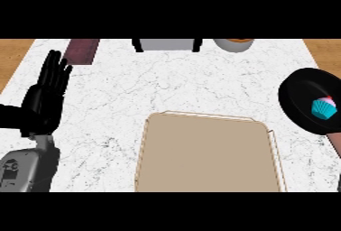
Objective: Pick the cupcake from the tray and place it in the pot
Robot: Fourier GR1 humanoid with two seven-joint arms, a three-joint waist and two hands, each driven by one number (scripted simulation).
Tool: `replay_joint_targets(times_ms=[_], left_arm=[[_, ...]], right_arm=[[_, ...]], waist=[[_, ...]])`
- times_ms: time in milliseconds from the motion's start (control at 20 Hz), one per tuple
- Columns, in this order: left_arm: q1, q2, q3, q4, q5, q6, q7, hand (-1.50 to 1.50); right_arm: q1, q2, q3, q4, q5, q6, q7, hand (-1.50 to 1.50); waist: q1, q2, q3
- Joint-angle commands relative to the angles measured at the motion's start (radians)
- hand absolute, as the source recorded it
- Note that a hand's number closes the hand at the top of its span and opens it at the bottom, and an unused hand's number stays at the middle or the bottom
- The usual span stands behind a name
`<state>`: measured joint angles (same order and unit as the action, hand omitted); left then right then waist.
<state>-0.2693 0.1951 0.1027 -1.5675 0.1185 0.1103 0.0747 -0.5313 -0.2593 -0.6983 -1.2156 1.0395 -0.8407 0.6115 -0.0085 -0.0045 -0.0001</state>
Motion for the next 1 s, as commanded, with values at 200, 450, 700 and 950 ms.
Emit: replay_joint_targets(times_ms=[200,450,700,950], left_arm=[[-0.019,-0.011,0.011,0.043,-0.012,0.008,-0.032,0.0],[-0.029,-0.039,-0.017,0.066,-0.031,0.011,-0.04,0.0],[-0.001,-0.059,-0.025,0.027,-0.033,0.023,-0.03,0.0],[0.004,-0.027,0.011,0.038,-0.007,-0.024,-0.032,0.0]], right_arm=[[0.285,0.072,0.015,-0.429,-0.168,0.019,-0.03,-1.5],[0.439,0.13,0.005,-0.556,-0.224,-0.038,-0.055,-1.5],[0.638,0.245,0.031,-0.725,-0.352,-0.057,-0.149,-1.5],[0.722,0.224,-0.009,-0.804,-0.412,0.008,-0.146,-1.5]], waist=[[-0.012,0.0,0.0],[-0.001,0.003,0.0],[-0.003,0.003,0.0],[0.003,0.004,0.0]])
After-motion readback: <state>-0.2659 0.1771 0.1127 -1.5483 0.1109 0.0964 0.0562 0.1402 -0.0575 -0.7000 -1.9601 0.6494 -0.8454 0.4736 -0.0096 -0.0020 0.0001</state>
